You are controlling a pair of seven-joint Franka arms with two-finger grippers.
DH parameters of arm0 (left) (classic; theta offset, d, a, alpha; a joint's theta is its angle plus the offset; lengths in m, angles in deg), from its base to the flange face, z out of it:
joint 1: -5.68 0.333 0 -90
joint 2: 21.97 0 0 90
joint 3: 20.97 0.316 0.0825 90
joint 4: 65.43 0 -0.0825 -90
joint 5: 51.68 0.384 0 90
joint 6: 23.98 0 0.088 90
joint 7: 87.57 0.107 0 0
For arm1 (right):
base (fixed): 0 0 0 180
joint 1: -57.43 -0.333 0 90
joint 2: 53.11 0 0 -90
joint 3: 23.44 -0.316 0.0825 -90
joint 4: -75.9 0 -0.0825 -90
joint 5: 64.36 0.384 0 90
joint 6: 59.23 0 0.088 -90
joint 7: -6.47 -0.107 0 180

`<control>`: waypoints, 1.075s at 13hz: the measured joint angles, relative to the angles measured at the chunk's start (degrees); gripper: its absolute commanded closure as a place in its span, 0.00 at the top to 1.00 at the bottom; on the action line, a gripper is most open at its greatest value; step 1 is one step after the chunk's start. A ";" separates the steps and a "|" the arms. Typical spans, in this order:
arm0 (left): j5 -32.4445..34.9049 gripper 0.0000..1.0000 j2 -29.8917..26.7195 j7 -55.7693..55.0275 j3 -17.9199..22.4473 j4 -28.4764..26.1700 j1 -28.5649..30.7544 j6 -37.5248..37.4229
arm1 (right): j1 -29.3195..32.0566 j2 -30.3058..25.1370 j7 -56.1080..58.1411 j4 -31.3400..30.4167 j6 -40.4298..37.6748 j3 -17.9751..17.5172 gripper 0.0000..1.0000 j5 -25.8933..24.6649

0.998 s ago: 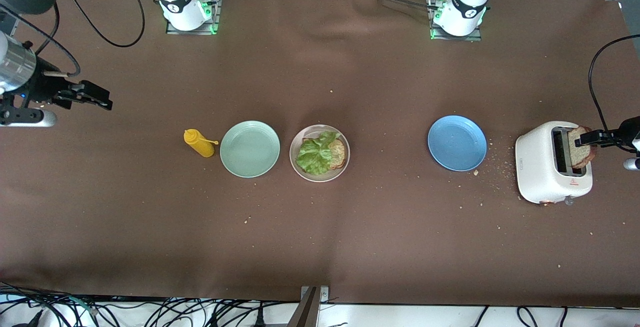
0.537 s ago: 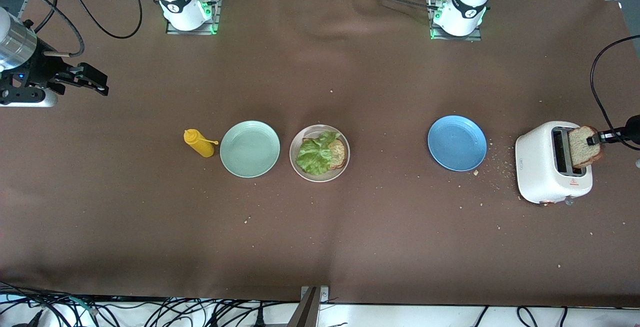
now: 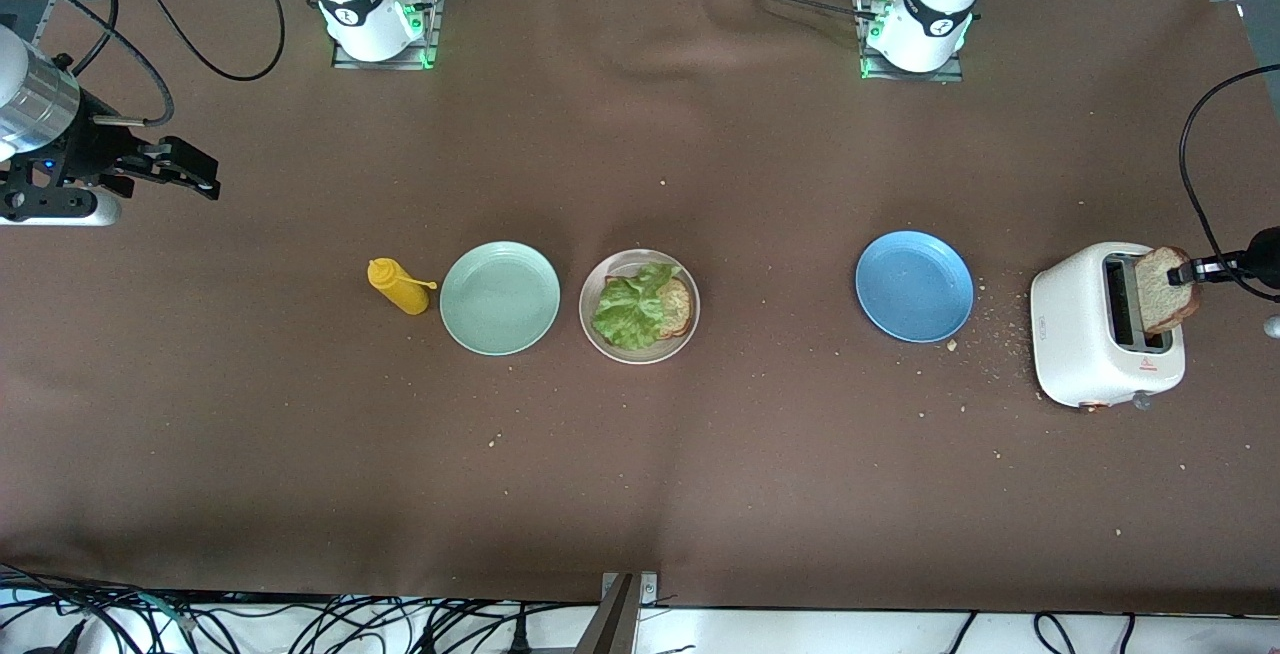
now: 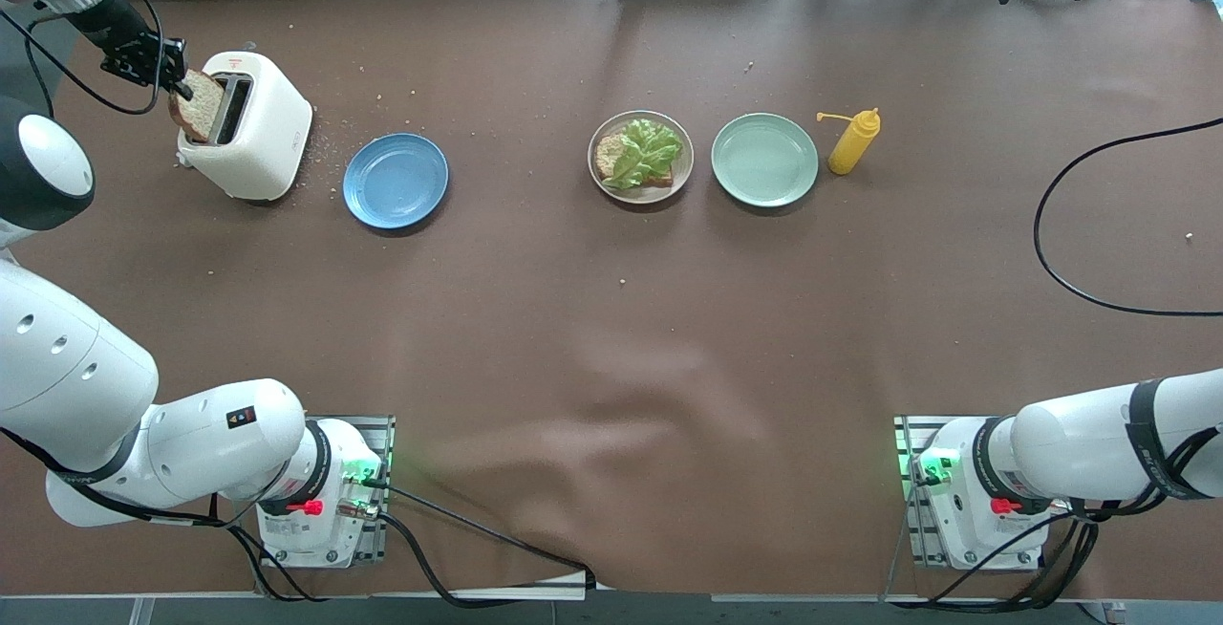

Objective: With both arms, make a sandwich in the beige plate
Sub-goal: 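Grasp the second bread slice in the toaster with the left gripper and lift, then lower the bread slice onto the lettuce on the beige plate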

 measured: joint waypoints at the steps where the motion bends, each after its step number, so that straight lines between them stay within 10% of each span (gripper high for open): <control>1: 0.00 0.00 -0.06 0.00 -0.25 2.41 -0.08 -2.05 | 0.01 -0.02 0.02 0.14 -0.49 0.01 1.00 -0.01; 9: -0.01 0.00 -0.91 0.78 -2.14 13.35 -2.47 -13.78 | 0.29 0.02 0.02 4.02 -3.18 2.07 1.00 1.50; 14: -1.89 0.00 -0.81 0.04 -11.71 13.35 -4.35 -17.61 | 0.50 0.36 0.02 4.02 -3.17 2.39 1.00 1.90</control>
